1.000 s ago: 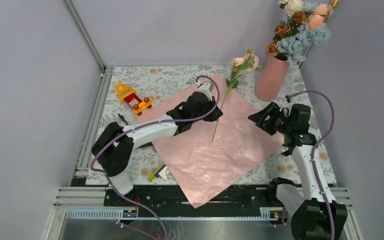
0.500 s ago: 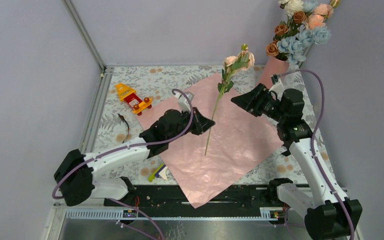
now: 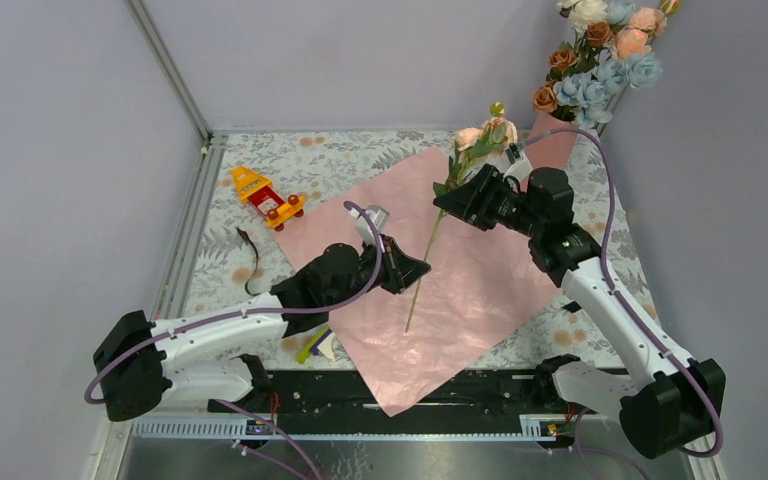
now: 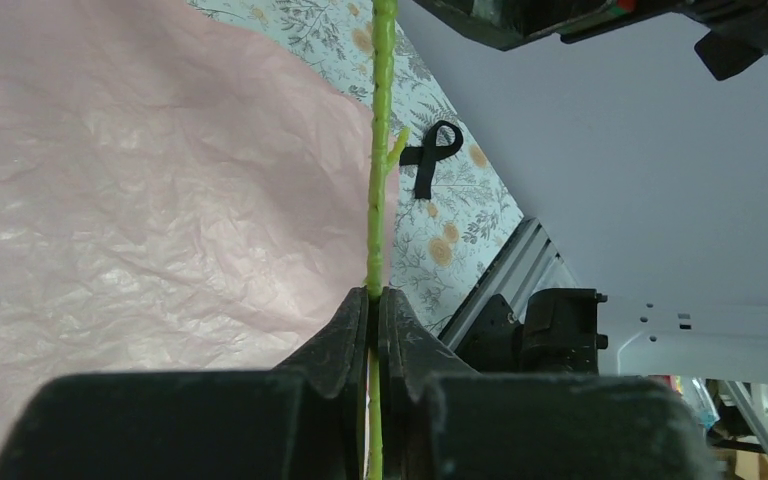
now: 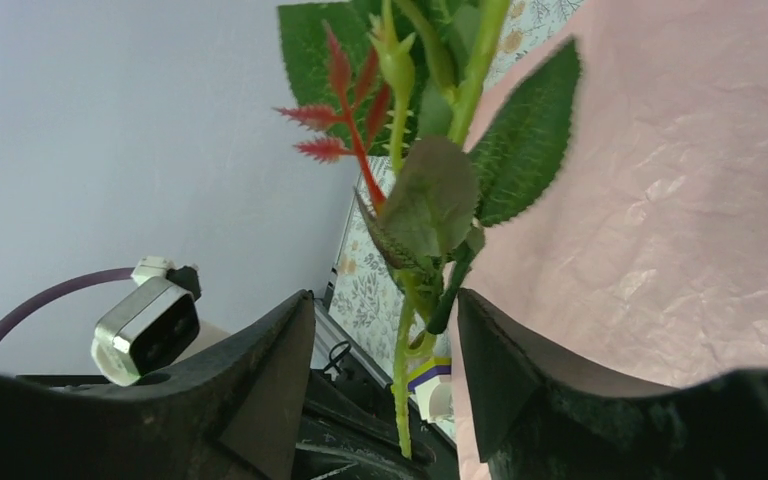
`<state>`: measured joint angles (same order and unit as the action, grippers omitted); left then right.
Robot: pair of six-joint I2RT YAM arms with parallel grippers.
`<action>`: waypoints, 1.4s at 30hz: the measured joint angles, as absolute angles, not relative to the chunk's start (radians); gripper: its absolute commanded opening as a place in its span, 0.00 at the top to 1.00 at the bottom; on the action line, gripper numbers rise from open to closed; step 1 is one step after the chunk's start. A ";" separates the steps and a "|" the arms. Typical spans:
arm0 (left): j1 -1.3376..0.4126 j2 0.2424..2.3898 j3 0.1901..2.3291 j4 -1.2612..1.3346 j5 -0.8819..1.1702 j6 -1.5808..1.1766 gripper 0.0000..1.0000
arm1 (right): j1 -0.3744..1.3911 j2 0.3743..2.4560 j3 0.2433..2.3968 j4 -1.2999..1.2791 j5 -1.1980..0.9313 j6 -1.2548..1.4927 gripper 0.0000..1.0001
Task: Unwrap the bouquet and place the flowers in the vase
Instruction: Pick up the fake flower from the wrapping paper.
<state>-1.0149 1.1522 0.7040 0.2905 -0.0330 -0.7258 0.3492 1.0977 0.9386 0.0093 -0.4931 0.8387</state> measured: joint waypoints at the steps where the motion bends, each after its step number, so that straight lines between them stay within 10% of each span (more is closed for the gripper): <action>1: -1.019 1.151 0.704 0.289 -0.038 -0.720 1.00 | 0.353 1.100 0.940 0.009 -0.487 0.839 0.45; 25: -1.080 1.140 0.729 0.172 -0.135 -0.595 0.98 | 0.385 1.135 0.953 -0.041 -0.401 0.801 0.99; 35: -1.077 1.139 0.797 0.120 -0.113 -0.597 0.22 | 0.394 1.073 0.969 -0.088 -0.356 0.712 1.00; 42: -0.912 1.081 0.875 -0.055 0.040 -0.572 0.13 | 0.397 0.990 1.155 -0.299 -0.188 0.471 1.00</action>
